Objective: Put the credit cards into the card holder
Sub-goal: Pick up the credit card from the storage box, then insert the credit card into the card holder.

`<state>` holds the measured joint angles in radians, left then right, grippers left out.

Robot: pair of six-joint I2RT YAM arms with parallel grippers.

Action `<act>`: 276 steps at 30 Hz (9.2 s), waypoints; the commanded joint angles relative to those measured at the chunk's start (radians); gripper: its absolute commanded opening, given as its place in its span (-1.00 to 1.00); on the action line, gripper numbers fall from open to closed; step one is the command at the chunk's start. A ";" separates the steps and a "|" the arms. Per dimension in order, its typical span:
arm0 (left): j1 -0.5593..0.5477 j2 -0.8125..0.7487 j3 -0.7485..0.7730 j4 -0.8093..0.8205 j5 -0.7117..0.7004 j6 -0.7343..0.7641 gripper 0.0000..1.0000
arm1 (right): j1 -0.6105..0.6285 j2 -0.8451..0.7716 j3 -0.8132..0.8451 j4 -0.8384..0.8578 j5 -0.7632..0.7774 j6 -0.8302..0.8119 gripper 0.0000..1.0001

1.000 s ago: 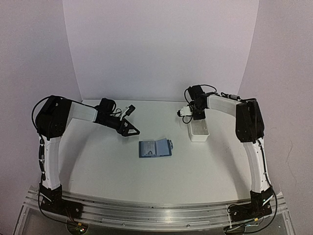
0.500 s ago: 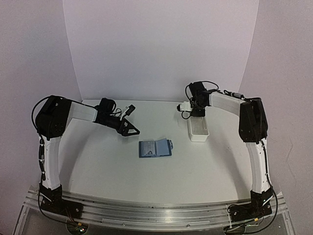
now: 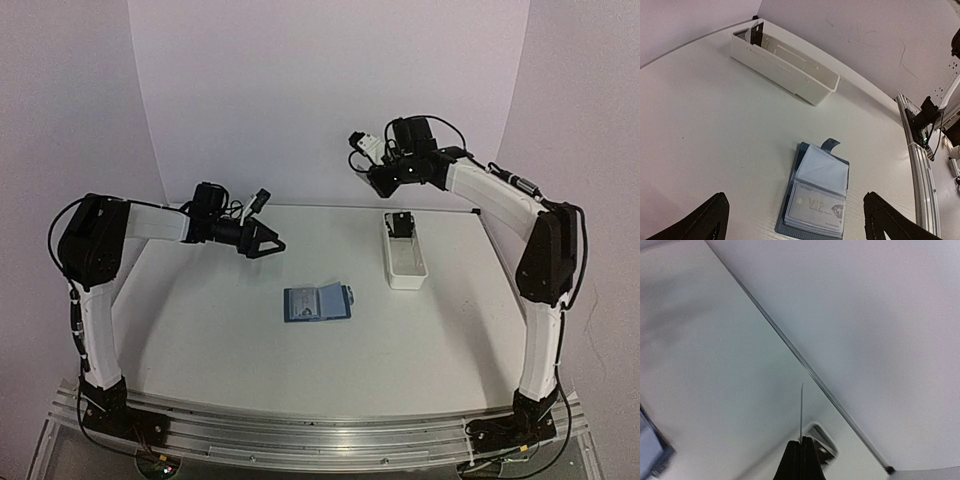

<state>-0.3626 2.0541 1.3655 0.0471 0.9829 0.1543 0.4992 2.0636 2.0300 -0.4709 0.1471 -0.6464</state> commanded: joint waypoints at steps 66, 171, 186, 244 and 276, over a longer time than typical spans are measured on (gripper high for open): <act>-0.207 -0.075 -0.214 0.162 -0.143 -0.790 -1.00 | 0.262 -0.125 -0.666 0.220 -0.026 1.268 0.25; -0.237 0.315 -0.014 0.083 0.007 -0.916 -1.00 | 0.258 0.072 -0.916 0.660 -0.307 1.508 -0.56; -0.202 0.244 0.209 -0.536 -0.167 -0.513 0.17 | 0.258 0.017 -0.951 0.655 -0.250 1.513 -0.57; -0.214 0.150 0.214 -0.490 0.048 -0.548 0.97 | 0.257 -0.122 -0.686 0.377 -0.309 1.382 -0.23; -0.226 0.232 0.226 -0.432 0.040 -0.607 0.72 | 0.250 0.044 -0.657 0.393 -0.328 1.480 -0.39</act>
<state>-0.5842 2.2803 1.5898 -0.4000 1.0191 -0.4503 0.7494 2.0953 1.3418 -0.0826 -0.1902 0.8314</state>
